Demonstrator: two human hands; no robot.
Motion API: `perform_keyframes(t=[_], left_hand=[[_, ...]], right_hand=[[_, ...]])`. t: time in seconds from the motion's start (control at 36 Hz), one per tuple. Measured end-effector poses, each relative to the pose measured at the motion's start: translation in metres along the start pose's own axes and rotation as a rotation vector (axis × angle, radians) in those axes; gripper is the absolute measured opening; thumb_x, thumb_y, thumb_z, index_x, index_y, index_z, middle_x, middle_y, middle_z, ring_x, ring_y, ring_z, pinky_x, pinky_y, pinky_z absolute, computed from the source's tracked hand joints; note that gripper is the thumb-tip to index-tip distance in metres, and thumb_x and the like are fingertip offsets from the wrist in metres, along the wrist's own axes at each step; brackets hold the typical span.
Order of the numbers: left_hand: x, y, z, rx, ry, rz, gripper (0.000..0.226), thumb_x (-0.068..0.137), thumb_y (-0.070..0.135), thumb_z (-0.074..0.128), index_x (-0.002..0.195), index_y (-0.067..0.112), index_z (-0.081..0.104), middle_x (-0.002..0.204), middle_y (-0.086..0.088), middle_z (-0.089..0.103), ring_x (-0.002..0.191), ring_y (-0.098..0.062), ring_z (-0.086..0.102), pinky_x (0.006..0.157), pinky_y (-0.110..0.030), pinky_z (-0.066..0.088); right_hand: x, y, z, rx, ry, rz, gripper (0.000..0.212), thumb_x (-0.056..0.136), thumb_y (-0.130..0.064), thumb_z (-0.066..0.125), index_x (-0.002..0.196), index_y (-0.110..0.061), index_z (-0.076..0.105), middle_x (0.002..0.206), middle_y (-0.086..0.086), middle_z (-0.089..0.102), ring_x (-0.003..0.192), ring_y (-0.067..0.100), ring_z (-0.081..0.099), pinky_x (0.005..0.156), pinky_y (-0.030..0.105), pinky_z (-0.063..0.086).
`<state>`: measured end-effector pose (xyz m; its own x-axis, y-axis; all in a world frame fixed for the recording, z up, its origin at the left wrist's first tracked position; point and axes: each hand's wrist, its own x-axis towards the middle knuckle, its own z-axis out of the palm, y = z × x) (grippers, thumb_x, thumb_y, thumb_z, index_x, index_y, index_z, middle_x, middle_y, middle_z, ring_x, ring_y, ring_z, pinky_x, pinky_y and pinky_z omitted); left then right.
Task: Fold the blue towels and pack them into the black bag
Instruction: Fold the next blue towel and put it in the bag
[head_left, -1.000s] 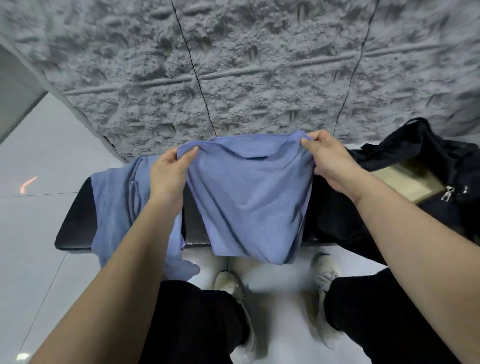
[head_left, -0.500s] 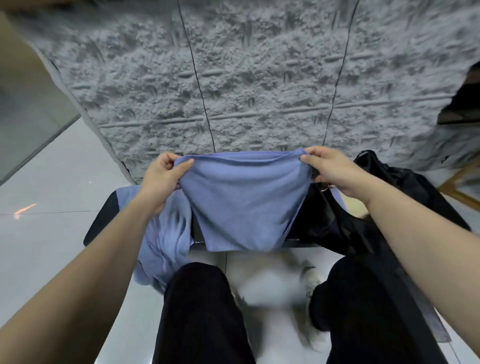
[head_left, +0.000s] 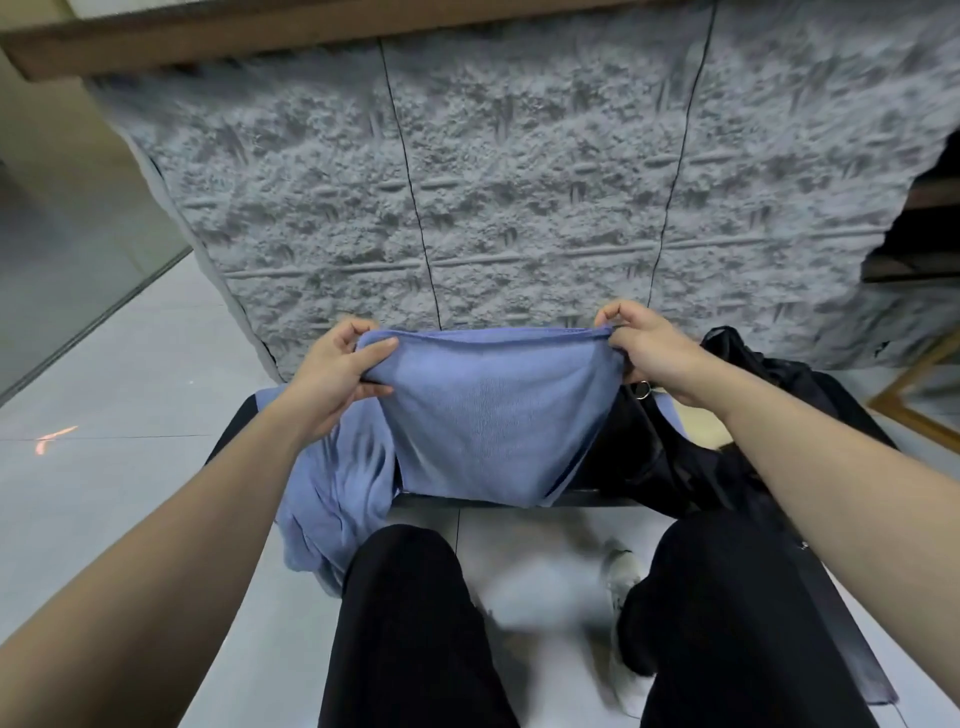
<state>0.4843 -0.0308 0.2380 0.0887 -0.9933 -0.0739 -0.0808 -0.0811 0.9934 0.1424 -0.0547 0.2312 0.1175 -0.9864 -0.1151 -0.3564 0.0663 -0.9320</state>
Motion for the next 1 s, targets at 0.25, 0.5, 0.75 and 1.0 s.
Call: perform_keyframes(t=[0.25, 0.5, 0.75, 1.0], left_hand=[[-0.004, 0.003, -0.007, 0.087, -0.062, 0.041, 0.011, 0.096, 0.018, 0.063, 0.092, 0.019, 0.053, 0.090, -0.006, 0.058, 0.070, -0.016, 0.057, 0.053, -0.025, 0.053], [-0.012, 0.013, -0.004, 0.117, -0.111, 0.071, 0.020, 0.095, 0.011, 0.063, 0.104, 0.026, 0.075, 0.117, 0.002, 0.069, 0.088, -0.009, 0.068, 0.061, -0.023, 0.057], [-0.022, 0.014, -0.016, 0.204, -0.096, 0.007, 0.017, 0.091, 0.014, 0.068, 0.100, 0.025, 0.077, 0.097, -0.001, 0.076, 0.081, -0.010, 0.070, 0.064, -0.022, 0.059], [-0.020, 0.015, -0.014, 0.275, 0.011, 0.100, 0.019, 0.085, 0.009, 0.075, 0.090, 0.027, 0.077, 0.075, 0.008, 0.073, 0.068, -0.003, 0.065, 0.063, -0.020, 0.059]], right_hand=[[-0.007, 0.004, -0.003, -0.051, -0.024, -0.048, 0.022, 0.098, -0.006, 0.046, 0.087, -0.018, 0.061, 0.079, 0.005, 0.053, 0.067, 0.014, 0.049, 0.058, 0.026, 0.052], [-0.007, 0.007, 0.000, 0.057, -0.047, -0.064, 0.016, 0.093, -0.010, 0.067, 0.083, -0.012, 0.055, 0.067, 0.001, 0.062, 0.064, 0.005, 0.063, 0.065, 0.029, 0.060], [-0.013, 0.009, -0.013, 0.073, -0.096, -0.015, 0.025, 0.093, 0.002, 0.061, 0.079, -0.012, 0.046, 0.072, 0.007, 0.055, 0.066, 0.015, 0.056, 0.066, 0.029, 0.059], [-0.009, 0.006, -0.021, -0.039, -0.126, -0.005, 0.022, 0.089, 0.006, 0.064, 0.085, -0.010, 0.051, 0.073, 0.009, 0.056, 0.061, 0.011, 0.060, 0.055, 0.019, 0.054]])
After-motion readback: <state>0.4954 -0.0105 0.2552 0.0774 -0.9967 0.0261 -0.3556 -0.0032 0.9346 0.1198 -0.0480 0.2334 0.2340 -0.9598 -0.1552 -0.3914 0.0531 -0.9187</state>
